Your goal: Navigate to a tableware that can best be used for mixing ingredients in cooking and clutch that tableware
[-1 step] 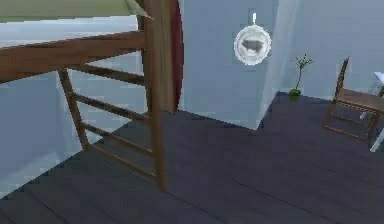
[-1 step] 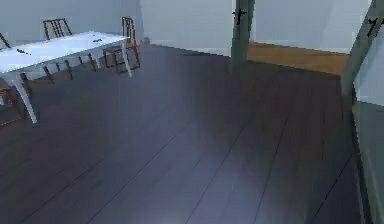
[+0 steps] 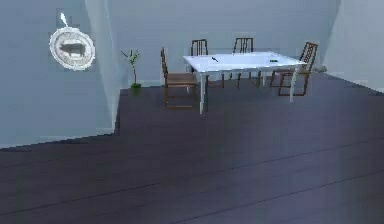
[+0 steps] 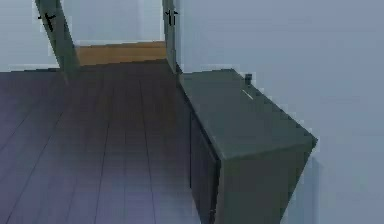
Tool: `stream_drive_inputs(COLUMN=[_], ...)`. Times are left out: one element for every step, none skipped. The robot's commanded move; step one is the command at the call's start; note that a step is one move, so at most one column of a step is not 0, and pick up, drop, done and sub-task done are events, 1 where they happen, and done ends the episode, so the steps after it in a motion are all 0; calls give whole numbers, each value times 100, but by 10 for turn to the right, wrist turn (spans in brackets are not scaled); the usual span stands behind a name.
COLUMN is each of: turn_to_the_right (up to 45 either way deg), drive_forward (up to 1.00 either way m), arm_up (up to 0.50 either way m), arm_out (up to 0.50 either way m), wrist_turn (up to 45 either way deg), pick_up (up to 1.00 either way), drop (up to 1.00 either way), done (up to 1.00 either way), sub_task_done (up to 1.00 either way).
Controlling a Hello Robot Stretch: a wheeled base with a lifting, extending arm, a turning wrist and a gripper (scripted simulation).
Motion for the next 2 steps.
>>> stream_drive_inputs(turn_to_the_right=[330, 0], drive_forward=[0, 45], arm_up=[0, 0], arm_out=[0, 0], wrist_turn=[0, 0], pick_up=[0, 0], drop=[0, 0], done=[0, 0], sub_task_done=[0, 0])
